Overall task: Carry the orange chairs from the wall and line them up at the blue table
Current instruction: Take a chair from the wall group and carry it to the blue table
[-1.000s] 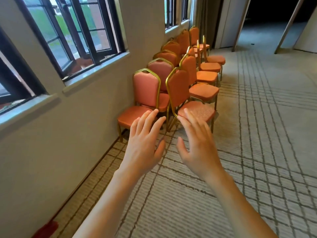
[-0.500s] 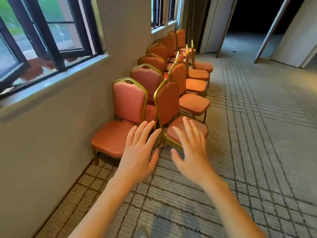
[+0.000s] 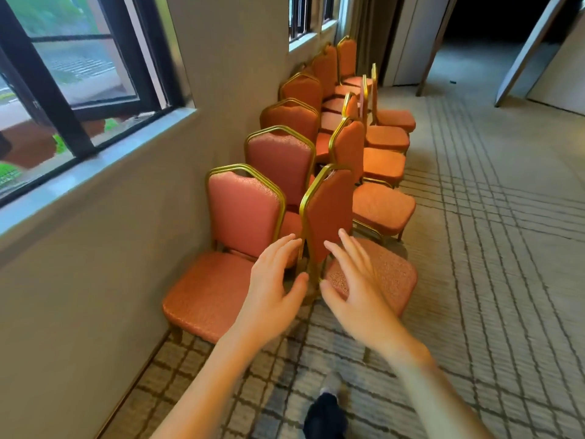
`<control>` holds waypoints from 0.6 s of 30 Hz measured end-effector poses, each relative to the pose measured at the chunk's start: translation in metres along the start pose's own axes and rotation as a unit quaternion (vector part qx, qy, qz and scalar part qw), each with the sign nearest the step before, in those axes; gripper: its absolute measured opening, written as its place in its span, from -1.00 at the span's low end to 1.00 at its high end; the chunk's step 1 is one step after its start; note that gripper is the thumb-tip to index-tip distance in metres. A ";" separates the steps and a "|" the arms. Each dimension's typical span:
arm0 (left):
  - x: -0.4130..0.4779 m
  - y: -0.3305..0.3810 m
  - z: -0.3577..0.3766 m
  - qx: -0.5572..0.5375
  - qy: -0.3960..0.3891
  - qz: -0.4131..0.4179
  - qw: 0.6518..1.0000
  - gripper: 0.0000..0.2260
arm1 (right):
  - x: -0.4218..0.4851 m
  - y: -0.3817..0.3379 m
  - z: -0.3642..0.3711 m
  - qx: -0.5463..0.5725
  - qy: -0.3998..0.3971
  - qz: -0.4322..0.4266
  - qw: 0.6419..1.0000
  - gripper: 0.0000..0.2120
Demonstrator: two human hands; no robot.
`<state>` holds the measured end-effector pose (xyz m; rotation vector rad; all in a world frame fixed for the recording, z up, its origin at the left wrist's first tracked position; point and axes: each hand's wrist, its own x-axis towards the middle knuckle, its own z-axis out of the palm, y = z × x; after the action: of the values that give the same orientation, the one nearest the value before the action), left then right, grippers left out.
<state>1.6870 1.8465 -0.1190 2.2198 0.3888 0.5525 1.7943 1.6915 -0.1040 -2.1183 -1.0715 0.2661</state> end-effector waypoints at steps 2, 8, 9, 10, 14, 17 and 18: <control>0.041 -0.019 0.011 -0.042 -0.004 -0.046 0.998 -0.51 | 0.047 0.020 0.002 0.039 -0.008 0.013 0.999 -0.45; 0.162 -0.054 0.026 -0.092 -0.034 -0.087 0.991 -0.57 | 0.176 0.084 -0.003 0.075 -0.017 0.045 0.996 -0.45; 0.184 -0.056 0.026 -0.094 -0.031 -0.077 0.992 -0.59 | 0.196 0.094 -0.005 0.062 -0.023 0.037 0.997 -0.45; 0.206 -0.060 0.027 -0.086 -0.028 -0.068 0.994 -0.58 | 0.217 0.103 -0.008 0.050 -0.027 0.034 0.998 -0.45; 0.283 -0.088 0.044 -0.074 -0.043 -0.080 0.993 -0.59 | 0.288 0.133 -0.013 0.051 -0.035 0.066 0.996 -0.46; 0.333 -0.114 0.058 -0.061 -0.088 -0.082 0.991 -0.60 | 0.331 0.153 -0.007 0.053 -0.040 0.085 0.994 -0.46; 0.352 -0.126 0.064 -0.053 -0.096 -0.075 0.991 -0.59 | 0.347 0.163 -0.004 0.051 -0.035 0.090 0.994 -0.46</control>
<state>2.0096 2.0423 -0.1615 2.0993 0.4125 0.2700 2.1144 1.8928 -0.1669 -2.1289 -0.8865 0.4746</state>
